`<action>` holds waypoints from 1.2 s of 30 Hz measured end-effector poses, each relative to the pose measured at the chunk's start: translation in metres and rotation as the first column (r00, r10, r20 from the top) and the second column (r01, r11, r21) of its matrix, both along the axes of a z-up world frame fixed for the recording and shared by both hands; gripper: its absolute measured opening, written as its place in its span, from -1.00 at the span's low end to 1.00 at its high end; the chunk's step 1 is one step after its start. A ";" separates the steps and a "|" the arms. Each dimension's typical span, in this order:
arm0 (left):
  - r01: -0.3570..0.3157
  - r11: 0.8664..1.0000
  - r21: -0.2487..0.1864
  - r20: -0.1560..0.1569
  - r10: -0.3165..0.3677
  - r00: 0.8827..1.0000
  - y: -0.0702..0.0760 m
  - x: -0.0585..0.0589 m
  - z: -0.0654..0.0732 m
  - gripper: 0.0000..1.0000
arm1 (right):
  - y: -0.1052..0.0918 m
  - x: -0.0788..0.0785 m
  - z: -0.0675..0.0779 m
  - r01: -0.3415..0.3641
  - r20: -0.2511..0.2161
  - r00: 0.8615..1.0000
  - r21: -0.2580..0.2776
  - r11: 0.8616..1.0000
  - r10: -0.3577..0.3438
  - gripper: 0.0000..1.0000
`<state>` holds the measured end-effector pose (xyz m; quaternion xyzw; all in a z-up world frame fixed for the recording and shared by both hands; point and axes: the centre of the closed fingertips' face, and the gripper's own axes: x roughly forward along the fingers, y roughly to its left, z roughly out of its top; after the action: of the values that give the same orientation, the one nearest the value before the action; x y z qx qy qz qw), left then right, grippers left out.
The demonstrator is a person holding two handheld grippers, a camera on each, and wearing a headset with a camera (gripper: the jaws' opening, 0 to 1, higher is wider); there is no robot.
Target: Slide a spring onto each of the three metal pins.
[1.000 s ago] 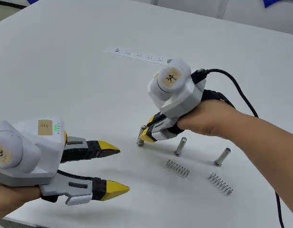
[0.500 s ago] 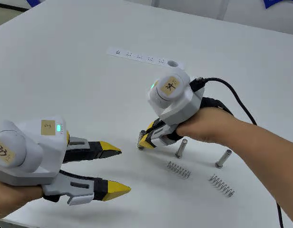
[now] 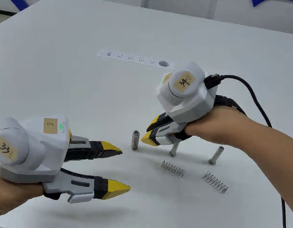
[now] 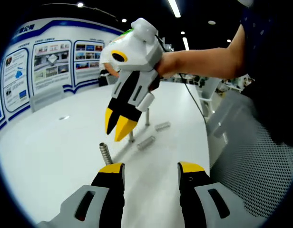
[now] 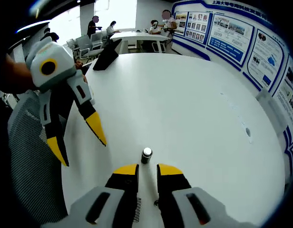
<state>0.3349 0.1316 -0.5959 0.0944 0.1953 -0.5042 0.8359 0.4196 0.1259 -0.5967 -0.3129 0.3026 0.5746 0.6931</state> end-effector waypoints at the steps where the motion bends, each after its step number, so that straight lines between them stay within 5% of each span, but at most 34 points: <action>1: 0.003 1.000 0.001 -0.002 -0.003 1.000 -0.001 0.000 0.000 -0.09 | -0.003 -0.003 0.002 0.003 -0.003 1.000 0.005 1.000 -0.003 -0.68; 10: 0.009 1.000 -0.002 -0.006 -0.009 1.000 -0.003 -0.003 -0.001 -0.10 | -0.037 -0.028 -0.011 0.020 -0.013 1.000 -0.030 0.999 -0.021 -0.69; 18: 0.019 1.000 0.003 -0.009 -0.019 1.000 -0.005 -0.005 -0.001 -0.10 | -0.067 -0.031 -0.031 0.070 -0.036 0.997 -0.072 0.995 -0.073 -0.69; 36: 0.012 1.000 0.019 -0.008 -0.012 1.000 -0.005 -0.006 0.003 -0.12 | -0.080 -0.027 -0.062 0.072 -0.069 0.994 -0.131 0.989 -0.082 -0.70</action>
<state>0.3286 0.1266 -0.5929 0.1015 0.2029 -0.5079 0.8310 0.3928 0.0461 -0.6590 -0.3235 0.3762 0.5379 0.6815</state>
